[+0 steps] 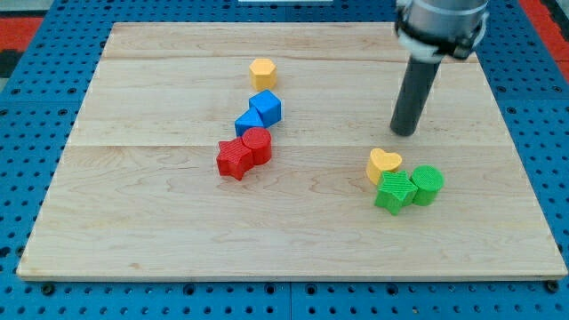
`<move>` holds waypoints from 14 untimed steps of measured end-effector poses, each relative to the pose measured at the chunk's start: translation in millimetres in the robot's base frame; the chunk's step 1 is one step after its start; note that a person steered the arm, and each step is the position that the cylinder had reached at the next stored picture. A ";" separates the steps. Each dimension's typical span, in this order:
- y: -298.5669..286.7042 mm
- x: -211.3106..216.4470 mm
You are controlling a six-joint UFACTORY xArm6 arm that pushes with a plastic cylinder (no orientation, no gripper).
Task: Slide the hexagon on top of green star
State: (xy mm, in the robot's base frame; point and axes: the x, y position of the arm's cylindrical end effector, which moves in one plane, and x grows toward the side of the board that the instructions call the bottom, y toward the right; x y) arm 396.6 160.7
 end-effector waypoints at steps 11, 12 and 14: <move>-106.2 -62.9; -128.4 -60.0; -86.4 -8.9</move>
State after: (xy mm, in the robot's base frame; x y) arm 387.8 74.3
